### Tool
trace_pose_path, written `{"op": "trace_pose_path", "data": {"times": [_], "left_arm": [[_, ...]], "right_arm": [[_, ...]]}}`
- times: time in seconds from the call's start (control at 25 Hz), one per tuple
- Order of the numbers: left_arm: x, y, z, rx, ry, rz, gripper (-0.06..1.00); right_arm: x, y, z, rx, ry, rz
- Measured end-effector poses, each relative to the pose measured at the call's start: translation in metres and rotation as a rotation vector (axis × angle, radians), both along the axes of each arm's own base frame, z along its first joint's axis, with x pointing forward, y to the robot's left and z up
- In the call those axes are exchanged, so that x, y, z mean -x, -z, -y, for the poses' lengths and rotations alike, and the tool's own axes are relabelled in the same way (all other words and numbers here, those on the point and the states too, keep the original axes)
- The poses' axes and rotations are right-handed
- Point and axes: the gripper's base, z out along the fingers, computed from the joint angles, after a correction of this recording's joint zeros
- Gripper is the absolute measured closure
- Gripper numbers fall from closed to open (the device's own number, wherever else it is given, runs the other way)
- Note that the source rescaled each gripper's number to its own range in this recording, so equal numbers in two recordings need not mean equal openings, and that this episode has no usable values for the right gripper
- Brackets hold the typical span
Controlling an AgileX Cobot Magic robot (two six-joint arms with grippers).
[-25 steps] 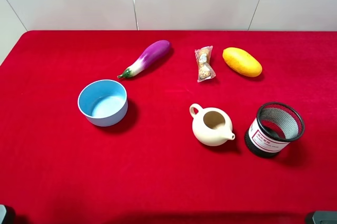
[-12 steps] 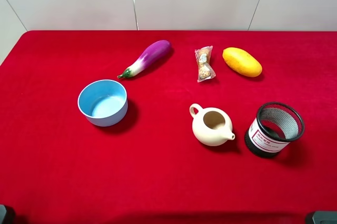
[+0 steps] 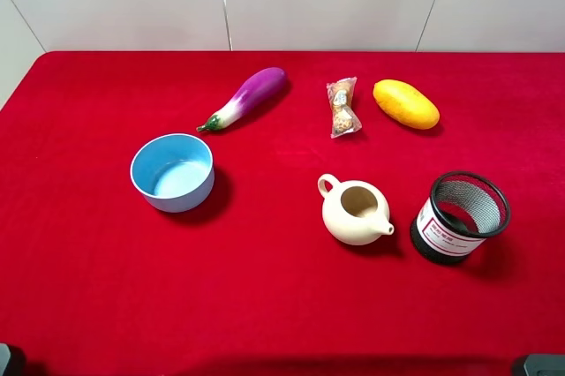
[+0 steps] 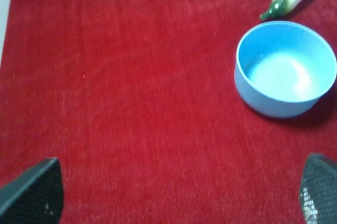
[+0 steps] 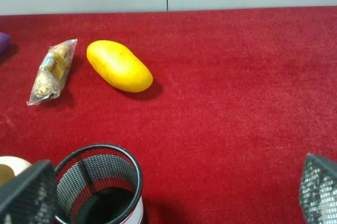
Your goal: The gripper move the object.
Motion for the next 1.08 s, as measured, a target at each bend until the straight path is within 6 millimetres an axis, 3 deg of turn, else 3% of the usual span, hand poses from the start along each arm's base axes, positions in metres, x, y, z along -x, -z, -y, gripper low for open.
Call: {"op": "trace_pose_path", "data": {"times": [0.12,0.24,1.08], "left_arm": [[0.0035,0.0003,0.0002,0.000,0.002,0.023,-0.03],[0.0035,0.0003,0.0003,0.001,0.003,0.023,-0.05],[0.0035,0.0003,0.0000,-0.001,0.002,0.023,-0.05]], "right_arm": [[0.0000,0.0000,0.0000,0.000,0.000,0.000],[0.0000,0.0000,0.0000,0.000,0.000,0.000],[0.0000,0.0000,0.0000,0.000,0.000,0.000]]}}
